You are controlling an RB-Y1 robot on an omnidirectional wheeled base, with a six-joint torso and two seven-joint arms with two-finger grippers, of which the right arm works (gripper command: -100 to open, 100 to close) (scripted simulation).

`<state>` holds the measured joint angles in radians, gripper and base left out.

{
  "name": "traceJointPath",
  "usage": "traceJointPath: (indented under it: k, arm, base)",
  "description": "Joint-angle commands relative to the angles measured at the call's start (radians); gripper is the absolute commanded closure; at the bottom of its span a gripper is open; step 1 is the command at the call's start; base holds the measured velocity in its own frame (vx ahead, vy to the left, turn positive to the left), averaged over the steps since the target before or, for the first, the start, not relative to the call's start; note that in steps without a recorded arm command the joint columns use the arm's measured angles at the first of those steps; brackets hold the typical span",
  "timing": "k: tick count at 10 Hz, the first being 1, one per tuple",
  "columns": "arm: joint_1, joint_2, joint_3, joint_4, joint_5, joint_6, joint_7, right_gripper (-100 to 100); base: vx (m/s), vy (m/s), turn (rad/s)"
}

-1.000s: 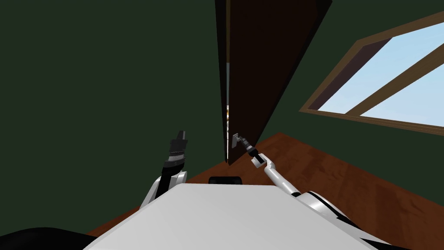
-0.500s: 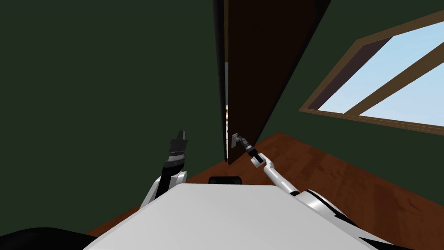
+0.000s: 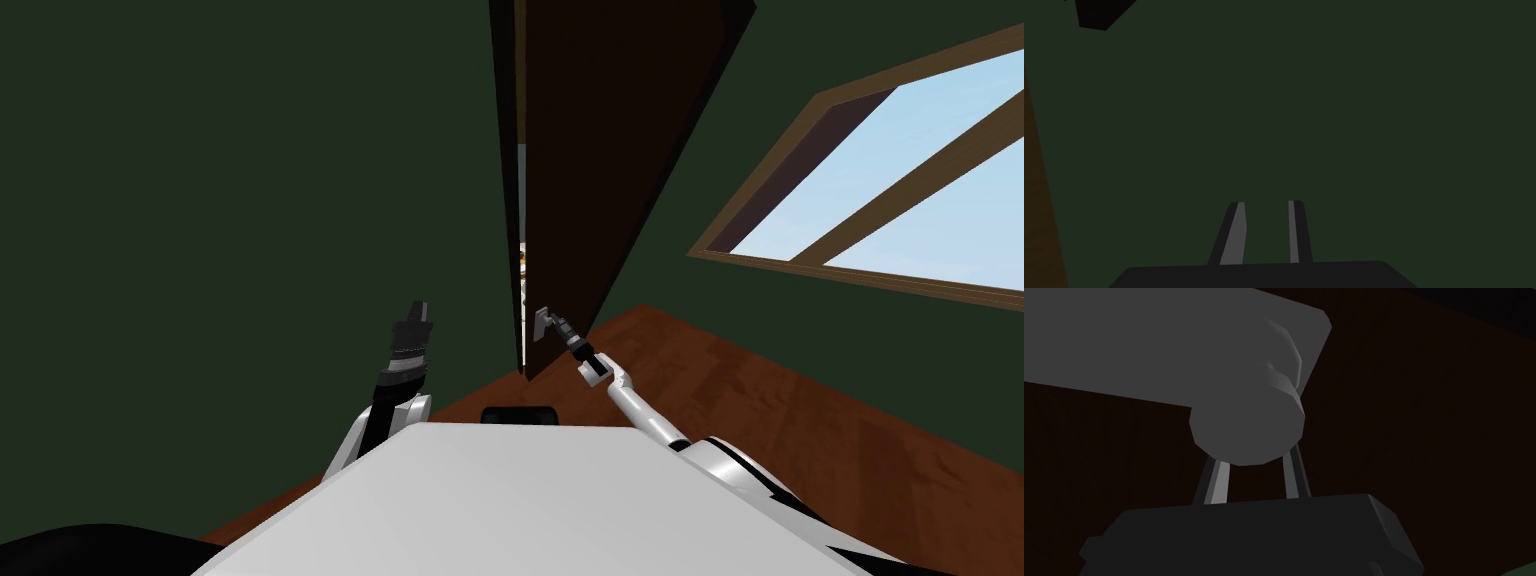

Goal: Pull the door open

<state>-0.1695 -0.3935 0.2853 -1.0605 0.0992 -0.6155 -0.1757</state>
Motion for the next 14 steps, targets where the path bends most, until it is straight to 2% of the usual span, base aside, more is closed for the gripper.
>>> traceJointPath:
  k: [1,2,3,4,11,12,14]
  arm:
    - [0.011,0.016,0.030,-0.010,0.008,-0.006,-0.005,100]
    - [0.011,0.016,0.030,-0.010,0.008,-0.006,-0.005,100]
    - [0.005,-0.008,0.011,-0.011,-0.006,0.000,-0.038,100]
    - [0.002,-0.008,0.016,-0.008,-0.008,-0.001,-0.053,100]
    - [-0.031,-0.016,0.074,0.021,-0.039,-0.020,-0.229,100]
    - [-0.031,-0.016,0.074,0.021,-0.039,-0.020,-0.231,100]
    - [-0.045,-0.020,0.098,0.034,-0.052,-0.028,-0.296,100]
  base:
    - [-0.010,-0.011,0.033]
    - [0.011,-0.005,0.004]
    - [0.014,-0.032,-0.043]
    - [0.000,-0.031,-0.018]
    - [-0.018,-0.021,-0.012]
    - [-0.012,-0.021,-0.004]
    - [-0.021,-0.019,-0.022]
